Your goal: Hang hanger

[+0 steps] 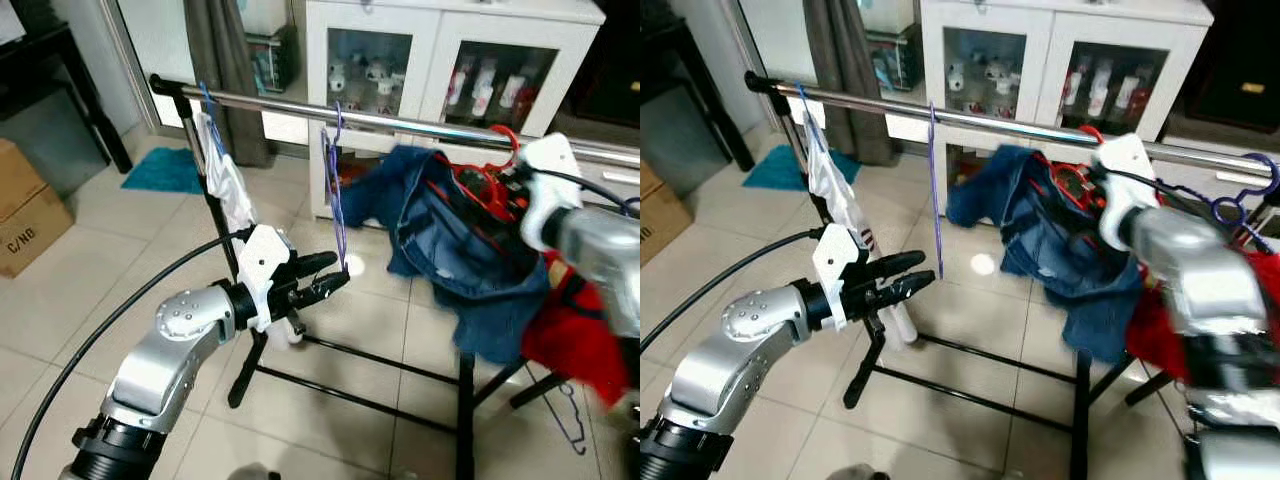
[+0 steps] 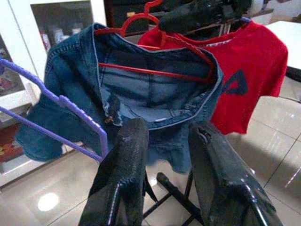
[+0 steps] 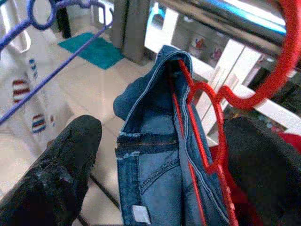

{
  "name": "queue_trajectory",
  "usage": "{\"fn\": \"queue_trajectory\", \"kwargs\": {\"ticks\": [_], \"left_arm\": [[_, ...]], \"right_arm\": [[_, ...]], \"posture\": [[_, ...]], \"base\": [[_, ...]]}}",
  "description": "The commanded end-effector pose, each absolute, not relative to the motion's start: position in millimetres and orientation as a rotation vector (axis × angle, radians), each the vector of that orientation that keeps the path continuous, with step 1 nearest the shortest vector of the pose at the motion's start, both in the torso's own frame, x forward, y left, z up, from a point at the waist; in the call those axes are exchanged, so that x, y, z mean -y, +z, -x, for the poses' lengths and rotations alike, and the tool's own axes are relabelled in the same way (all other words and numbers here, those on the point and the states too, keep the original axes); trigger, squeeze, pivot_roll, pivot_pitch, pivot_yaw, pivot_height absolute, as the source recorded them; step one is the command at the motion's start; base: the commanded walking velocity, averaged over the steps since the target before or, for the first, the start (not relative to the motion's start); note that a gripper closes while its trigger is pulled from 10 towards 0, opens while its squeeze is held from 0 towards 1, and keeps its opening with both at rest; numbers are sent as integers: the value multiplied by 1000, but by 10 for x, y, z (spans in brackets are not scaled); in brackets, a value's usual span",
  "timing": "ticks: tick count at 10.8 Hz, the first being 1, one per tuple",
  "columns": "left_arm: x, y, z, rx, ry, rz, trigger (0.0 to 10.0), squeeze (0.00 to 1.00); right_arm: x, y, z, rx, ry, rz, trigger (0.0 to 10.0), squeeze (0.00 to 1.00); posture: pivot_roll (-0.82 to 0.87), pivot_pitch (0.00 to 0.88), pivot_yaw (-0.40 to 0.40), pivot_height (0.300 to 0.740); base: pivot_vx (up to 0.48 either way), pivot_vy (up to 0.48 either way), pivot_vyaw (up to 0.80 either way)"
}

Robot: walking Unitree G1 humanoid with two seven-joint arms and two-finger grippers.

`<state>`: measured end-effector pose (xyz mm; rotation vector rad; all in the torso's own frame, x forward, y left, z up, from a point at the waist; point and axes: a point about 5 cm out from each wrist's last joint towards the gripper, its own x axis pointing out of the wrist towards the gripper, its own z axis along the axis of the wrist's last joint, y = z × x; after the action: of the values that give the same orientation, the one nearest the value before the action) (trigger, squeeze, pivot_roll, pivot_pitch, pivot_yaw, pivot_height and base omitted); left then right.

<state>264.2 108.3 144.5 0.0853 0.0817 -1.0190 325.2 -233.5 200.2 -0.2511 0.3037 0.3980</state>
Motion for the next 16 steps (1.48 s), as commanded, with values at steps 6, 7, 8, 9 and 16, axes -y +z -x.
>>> {"fn": "queue_trajectory", "kwargs": {"ticks": [6, 7, 8, 9, 16], "left_arm": [[-1027, 1429, -2635, -77, -1088, -128, 10000, 0], [-1021, 1430, -2636, -78, -1093, -133, 10000, 0], [-994, 1427, -2647, -77, -1111, -135, 10000, 0], [-999, 1424, -2653, -75, -1108, -137, 10000, 0], [-985, 1429, -2690, -56, -1112, -148, 10000, 0]], "right_arm": [[2522, 1971, -3371, -352, 263, 206, 10000, 0], [2500, 1944, -3414, -366, 263, 188, 10000, 0], [2332, 1764, -3593, -438, 340, 135, 6275, 0], [2322, 1757, -3617, -458, 352, 129, 0, 0], [2322, 1729, -3751, -466, 366, 79, 0, 0]], "posture": [[-81, 0, 34, 740], [-83, 0, 36, 740], [-85, 0, 31, 740], [-84, 0, 26, 740], [-88, 0, 29, 740]], "base": [[0, 0, 0], [0, 0, 0], [0, 0, 0], [0, 0, 0], [0, 0, 0]]}}
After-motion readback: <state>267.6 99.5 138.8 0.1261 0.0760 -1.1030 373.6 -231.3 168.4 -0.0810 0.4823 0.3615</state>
